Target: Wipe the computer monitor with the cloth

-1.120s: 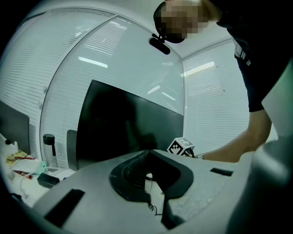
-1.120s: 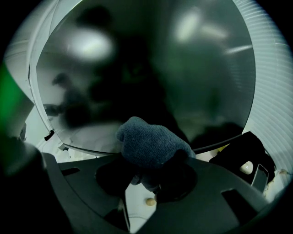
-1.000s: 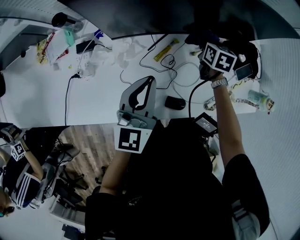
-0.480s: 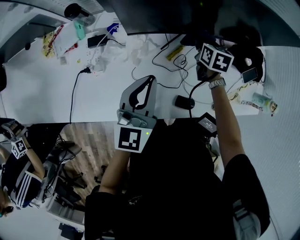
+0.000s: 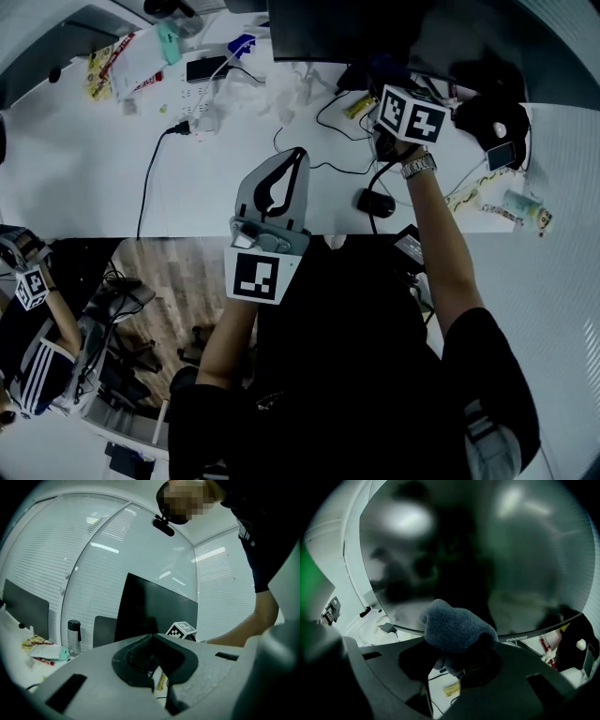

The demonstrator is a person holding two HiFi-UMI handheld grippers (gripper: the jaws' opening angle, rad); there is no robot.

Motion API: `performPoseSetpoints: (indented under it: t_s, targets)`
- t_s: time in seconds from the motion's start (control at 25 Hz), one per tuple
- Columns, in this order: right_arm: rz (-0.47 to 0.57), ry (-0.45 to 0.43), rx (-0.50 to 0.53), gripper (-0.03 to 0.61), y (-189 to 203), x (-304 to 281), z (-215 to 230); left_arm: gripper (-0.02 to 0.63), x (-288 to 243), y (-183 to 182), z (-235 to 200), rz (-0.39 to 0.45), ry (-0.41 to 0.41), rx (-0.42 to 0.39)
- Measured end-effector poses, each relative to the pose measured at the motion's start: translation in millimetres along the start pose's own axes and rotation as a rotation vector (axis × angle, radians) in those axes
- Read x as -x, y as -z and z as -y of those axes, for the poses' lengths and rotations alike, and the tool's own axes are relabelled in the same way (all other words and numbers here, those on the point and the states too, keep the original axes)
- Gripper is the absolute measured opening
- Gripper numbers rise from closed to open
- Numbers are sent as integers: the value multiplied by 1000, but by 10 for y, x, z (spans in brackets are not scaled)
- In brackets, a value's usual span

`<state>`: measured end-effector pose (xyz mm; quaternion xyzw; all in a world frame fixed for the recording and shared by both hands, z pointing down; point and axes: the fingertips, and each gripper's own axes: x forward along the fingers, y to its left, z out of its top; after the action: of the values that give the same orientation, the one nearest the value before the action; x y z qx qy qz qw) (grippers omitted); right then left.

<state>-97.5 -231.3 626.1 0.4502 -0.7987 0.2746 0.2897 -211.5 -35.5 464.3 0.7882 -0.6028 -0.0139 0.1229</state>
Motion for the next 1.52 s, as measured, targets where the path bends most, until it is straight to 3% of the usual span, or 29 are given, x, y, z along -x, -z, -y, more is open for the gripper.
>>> performPoseSetpoints:
  t_s: [0.68,0.96,1.52]
  targets:
    - [-54,-162,103,127,59,-392,-1211,7,503,57,-557,0,-157,25]
    - [-58,-223,143,127,28,-472,-1595,8,600,78,-612,3,-185,32]
    - [-18,-272,166,127,-210,-301,-1940,8,772,25,-537,30,-208,23]
